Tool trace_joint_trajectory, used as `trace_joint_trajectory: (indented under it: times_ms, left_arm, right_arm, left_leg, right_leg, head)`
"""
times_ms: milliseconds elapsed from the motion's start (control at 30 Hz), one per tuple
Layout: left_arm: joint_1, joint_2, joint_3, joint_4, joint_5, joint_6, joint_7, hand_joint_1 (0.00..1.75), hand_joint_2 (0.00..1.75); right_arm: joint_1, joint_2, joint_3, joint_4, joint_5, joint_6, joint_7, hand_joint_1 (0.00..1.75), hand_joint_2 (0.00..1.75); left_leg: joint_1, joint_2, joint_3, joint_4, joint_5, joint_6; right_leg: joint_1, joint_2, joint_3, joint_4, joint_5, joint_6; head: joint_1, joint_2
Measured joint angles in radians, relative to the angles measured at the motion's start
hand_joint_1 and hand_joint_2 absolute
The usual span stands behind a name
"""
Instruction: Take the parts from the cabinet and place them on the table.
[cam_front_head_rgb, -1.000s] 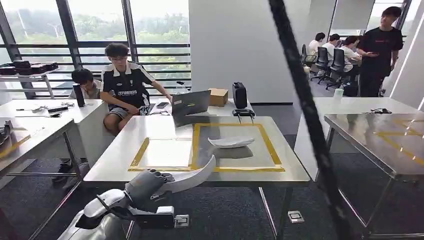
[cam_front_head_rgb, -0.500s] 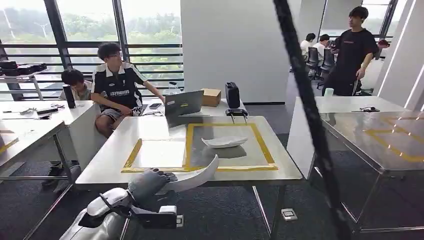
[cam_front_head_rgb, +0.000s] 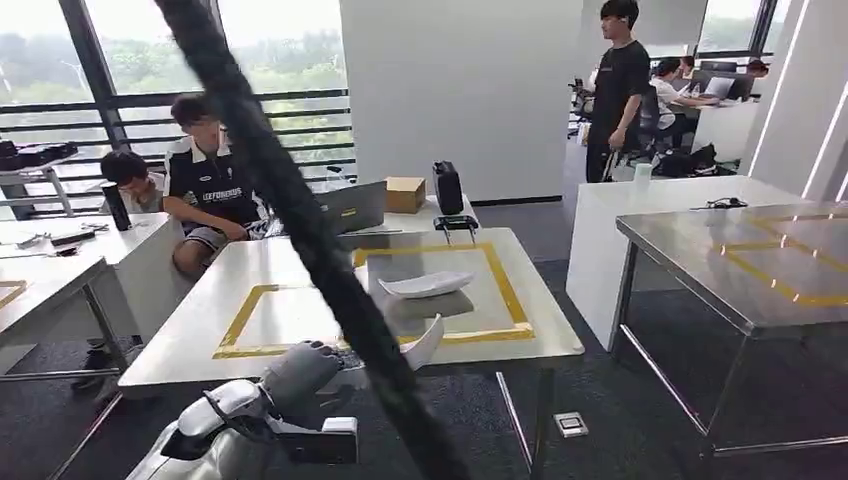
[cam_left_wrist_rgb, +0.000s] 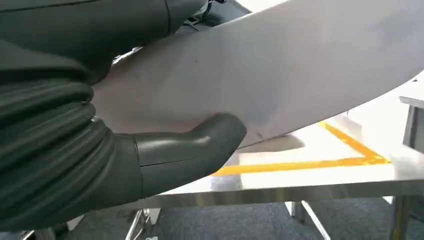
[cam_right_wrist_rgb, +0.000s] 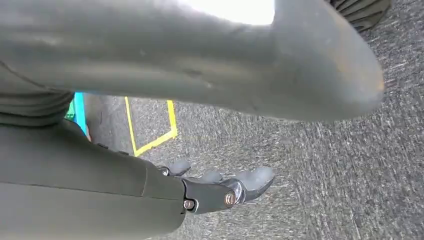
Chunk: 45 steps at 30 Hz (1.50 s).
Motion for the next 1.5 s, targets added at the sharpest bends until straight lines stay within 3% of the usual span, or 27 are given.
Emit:
trace_joint_trajectory:
  times_ms: [67, 100, 133, 233, 300, 333, 400, 433, 467, 500, 567, 600, 633, 667, 833, 900, 933, 1000, 1033, 1067, 1100, 1167, 1200, 1233, 1333, 1400, 1500]
  left_arm:
    - [0.000, 0.003, 0.000, -0.002, 0.000, 0.000, 0.000, 1.75, 1.75]
    - [-0.001, 0.008, 0.000, -0.002, 0.000, 0.001, 0.001, 1.75, 1.75]
    - [-0.002, 0.010, 0.000, -0.003, 0.001, 0.002, 0.001, 1.75, 1.75]
    - [-0.001, 0.012, 0.000, -0.004, -0.002, 0.009, 0.011, 1.75, 1.75]
    - [-0.001, 0.016, 0.000, -0.008, -0.004, 0.010, 0.018, 1.75, 1.75]
    - [-0.004, 0.016, 0.000, -0.008, -0.004, 0.012, 0.018, 1.75, 1.75]
    - [0.001, 0.015, -0.001, -0.008, -0.005, 0.012, 0.018, 1.75, 1.75]
    - [0.005, 0.015, -0.001, -0.008, -0.005, 0.012, 0.018, 1.75, 1.75]
    - [0.007, 0.015, -0.001, -0.008, -0.006, 0.012, 0.019, 1.75, 1.75]
    - [0.008, 0.015, -0.001, -0.008, -0.009, 0.013, 0.021, 1.75, 1.75]
    - [0.007, 0.017, -0.001, -0.008, -0.011, 0.019, 0.029, 1.75, 1.75]
    - [0.007, 0.018, -0.001, -0.008, -0.012, 0.022, 0.033, 1.75, 1.75]
    - [0.005, 0.020, -0.001, -0.005, -0.014, 0.027, 0.037, 1.75, 1.75]
    - [0.005, 0.024, -0.001, -0.003, -0.020, 0.031, 0.039, 1.75, 1.75]
    - [0.006, 0.027, -0.001, 0.000, -0.024, 0.034, 0.042, 1.75, 1.75]
    - [0.006, 0.031, -0.001, 0.005, -0.031, 0.041, 0.045, 1.75, 1.75]
    - [0.004, 0.058, -0.001, 0.012, -0.046, 0.063, 0.060, 1.75, 1.75]
    - [0.013, 0.071, -0.001, 0.021, -0.053, 0.066, 0.068, 1.75, 1.75]
    - [0.020, 0.079, -0.001, 0.026, -0.056, 0.069, 0.073, 1.75, 1.75]
    - [0.023, 0.087, -0.002, 0.031, -0.060, 0.070, 0.075, 1.75, 1.75]
    - [0.023, 0.094, -0.002, 0.035, -0.063, 0.071, 0.077, 1.75, 1.75]
    - [0.020, 0.109, -0.001, 0.040, -0.063, 0.074, 0.078, 1.75, 1.75]
    - [0.017, 0.115, -0.002, 0.045, -0.063, 0.076, 0.080, 1.75, 1.75]
    - [0.016, 0.116, -0.002, 0.047, -0.066, 0.077, 0.081, 1.75, 1.75]
    - [0.018, 0.122, -0.001, 0.056, -0.078, 0.081, 0.090, 1.75, 1.75]
    - [0.015, 0.126, -0.001, 0.060, -0.084, 0.083, 0.094, 1.75, 1.75]
    - [0.016, 0.127, -0.001, 0.069, -0.100, 0.090, 0.103, 1.75, 1.75]
  right_arm:
    - [0.000, 0.000, 0.000, 0.000, 0.001, 0.001, 0.000, 0.00, 0.00]
    - [0.000, 0.000, 0.000, 0.000, 0.002, 0.002, -0.001, 0.00, 0.00]
    - [-0.001, 0.001, 0.000, 0.000, 0.004, 0.003, -0.001, 0.00, 0.00]
    - [-0.001, 0.000, 0.000, 0.000, 0.010, 0.004, -0.001, 0.00, 0.00]
    - [0.000, -0.002, 0.000, 0.000, 0.012, 0.004, -0.001, 0.00, 0.00]
    - [0.000, -0.002, 0.000, 0.000, 0.012, 0.004, -0.001, 0.00, 0.00]
    - [-0.001, -0.002, 0.000, 0.000, 0.012, 0.004, -0.001, 0.00, 0.00]
    - [0.000, -0.002, 0.000, 0.000, 0.012, 0.004, -0.001, 0.00, 0.00]
    - [0.001, -0.002, 0.000, 0.000, 0.012, 0.004, -0.001, 0.00, 0.00]
    - [0.002, -0.002, -0.001, 0.000, 0.014, 0.005, 0.000, 0.00, 0.00]
    - [0.002, -0.003, -0.001, 0.000, 0.019, 0.009, 0.000, 0.00, 0.00]
    - [0.001, -0.003, -0.001, 0.000, 0.020, 0.012, 0.000, 0.00, 0.00]
    - [0.001, -0.003, -0.001, 0.000, 0.022, 0.016, 0.002, 0.00, 0.00]
    - [0.000, -0.003, -0.001, 0.000, 0.029, 0.019, 0.003, 0.00, 0.00]
    - [0.000, -0.003, -0.001, 0.000, 0.031, 0.019, 0.005, 0.00, 0.00]
    - [0.000, -0.003, -0.001, 0.000, 0.039, 0.019, 0.007, 0.00, 0.00]
    - [0.001, -0.003, -0.001, 0.000, 0.051, 0.021, 0.006, 0.00, 0.00]
    - [-0.001, -0.003, 0.000, 0.000, 0.053, 0.021, 0.007, 0.00, 0.00]
    - [0.000, -0.003, 0.001, 0.000, 0.054, 0.021, 0.008, 0.00, 0.00]
    - [0.001, -0.003, 0.001, 0.000, 0.054, 0.022, 0.008, 0.00, 0.00]
    - [0.002, -0.003, 0.001, 0.000, 0.055, 0.023, 0.008, 0.00, 0.00]
    - [0.002, -0.003, 0.001, 0.000, 0.060, 0.030, 0.008, 0.00, 0.00]
    - [0.001, -0.003, 0.002, 0.000, 0.061, 0.032, 0.007, 0.00, 0.00]
    - [-0.001, -0.003, 0.002, 0.000, 0.062, 0.032, 0.006, 0.00, 0.00]
    - [-0.001, -0.003, 0.002, 0.000, 0.066, 0.034, 0.005, 0.00, 0.00]
    - [-0.001, -0.003, 0.002, 0.000, 0.069, 0.033, 0.004, 0.00, 0.00]
    - [-0.002, -0.003, 0.003, 0.000, 0.069, 0.033, 0.001, 0.00, 0.00]
  left_leg:
    - [-0.006, -0.001, 0.071, -0.180, 0.110, 0.015]
    - [-0.010, -0.001, 0.096, -0.250, 0.131, 0.023]
    - [-0.015, -0.001, 0.114, -0.269, 0.115, 0.024]
    - [-0.019, -0.003, 0.113, -0.266, 0.106, 0.034]
    - [-0.009, -0.003, 0.134, -0.285, 0.107, 0.045]
    - [-0.008, -0.002, 0.138, -0.285, 0.104, 0.052]
    - [-0.012, -0.002, 0.146, -0.285, 0.095, 0.058]
    - [-0.013, -0.003, 0.149, -0.283, 0.090, 0.058]
    - [-0.013, -0.003, 0.153, -0.280, 0.084, 0.058]
    - [-0.012, -0.003, 0.159, -0.277, 0.076, 0.056]
    - [-0.010, -0.004, 0.175, -0.268, 0.058, 0.050]
    - [-0.010, -0.004, 0.178, -0.264, 0.047, 0.044]
    - [-0.018, -0.005, 0.177, -0.258, 0.040, 0.035]
    - [-0.016, -0.006, 0.177, -0.262, 0.040, 0.031]
    - [-0.016, -0.005, 0.179, -0.261, 0.039, 0.029]
    - [-0.016, -0.004, 0.186, -0.268, 0.033, 0.019]
    - [-0.010, -0.005, 0.118, -0.127, -0.023, 0.001]
    - [-0.007, -0.005, 0.020, 0.023, -0.062, -0.004]
    - [-0.006, -0.005, -0.008, 0.049, -0.050, -0.004]
    - [-0.005, -0.005, -0.010, 0.027, -0.016, -0.003]
    - [-0.005, -0.005, 0.009, -0.037, 0.037, 0.000]
    - [-0.005, -0.005, 0.079, -0.219, 0.146, 0.008]
    - [-0.012, -0.007, 0.097, -0.244, 0.126, 0.011]
    - [-0.013, -0.007, 0.107, -0.263, 0.117, 0.020]
    - [-0.012, -0.011, 0.115, -0.270, 0.111, 0.039]
    - [-0.008, -0.010, 0.134, -0.277, 0.105, 0.052]
    - [-0.014, -0.011, 0.146, -0.277, 0.090, 0.062]
  right_leg:
    - [0.001, 0.003, 0.016, 0.000, -0.010, 0.004]
    - [0.000, 0.004, 0.019, -0.001, -0.015, 0.008]
    - [0.006, 0.006, 0.018, 0.003, -0.021, 0.016]
    - [0.002, 0.004, 0.025, -0.009, -0.026, 0.032]
    - [0.003, 0.000, 0.022, 0.013, -0.040, 0.040]
    - [0.004, -0.002, -0.006, 0.066, -0.066, 0.041]
    - [0.004, -0.003, -0.103, 0.232, -0.125, 0.045]
    - [0.004, -0.003, -0.145, 0.290, -0.134, 0.046]
    - [0.004, -0.003, -0.163, 0.299, -0.117, 0.047]
    - [0.004, -0.004, -0.157, 0.262, -0.076, 0.047]
    - [0.003, -0.009, -0.093, 0.094, 0.035, 0.046]
    - [0.002, -0.013, -0.067, 0.018, 0.062, 0.044]
    - [0.011, -0.013, -0.045, 0.005, 0.039, 0.039]
    - [0.007, -0.012, -0.048, 0.007, 0.037, 0.027]
    - [0.009, -0.012, -0.049, 0.004, 0.036, 0.025]
    - [0.011, -0.009, -0.044, 0.004, 0.030, 0.014]
    - [0.004, -0.010, -0.013, -0.005, 0.014, -0.010]
    - [0.004, -0.007, -0.002, -0.005, 0.002, -0.012]
    - [0.004, -0.005, 0.006, -0.005, -0.005, -0.011]
    - [0.004, -0.003, 0.016, -0.005, -0.011, -0.009]
    - [0.004, -0.003, 0.026, -0.004, -0.018, -0.006]
    - [0.004, -0.003, 0.046, -0.005, -0.034, 0.001]
    - [0.009, -0.002, 0.047, -0.004, -0.041, 0.009]
    - [0.009, -0.001, 0.045, -0.004, -0.044, 0.015]
    - [0.009, -0.002, 0.056, -0.007, -0.037, 0.030]
    - [0.008, -0.006, 0.031, 0.048, -0.054, 0.033]
    - [0.008, -0.007, -0.115, 0.267, -0.133, 0.039]
  head:
    - [0.000, 0.000]
    - [0.000, 0.000]
    - [0.000, 0.000]
    - [0.000, 0.000]
    - [0.001, 0.000]
    - [0.001, 0.000]
    - [0.001, 0.000]
    - [0.002, 0.000]
    - [0.001, 0.000]
    - [0.002, 0.000]
    - [0.002, 0.000]
    - [0.001, 0.000]
    - [0.002, 0.000]
    - [0.000, 0.000]
    - [-0.001, 0.000]
    - [0.000, 0.000]
    - [-0.002, 0.000]
    - [-0.002, 0.000]
    - [-0.002, 0.000]
    - [-0.002, 0.000]
    - [-0.002, 0.000]
    - [-0.002, 0.000]
    - [-0.003, 0.000]
    - [-0.004, 0.000]
    - [-0.002, 0.000]
    - [-0.002, 0.000]
    - [-0.001, 0.000]
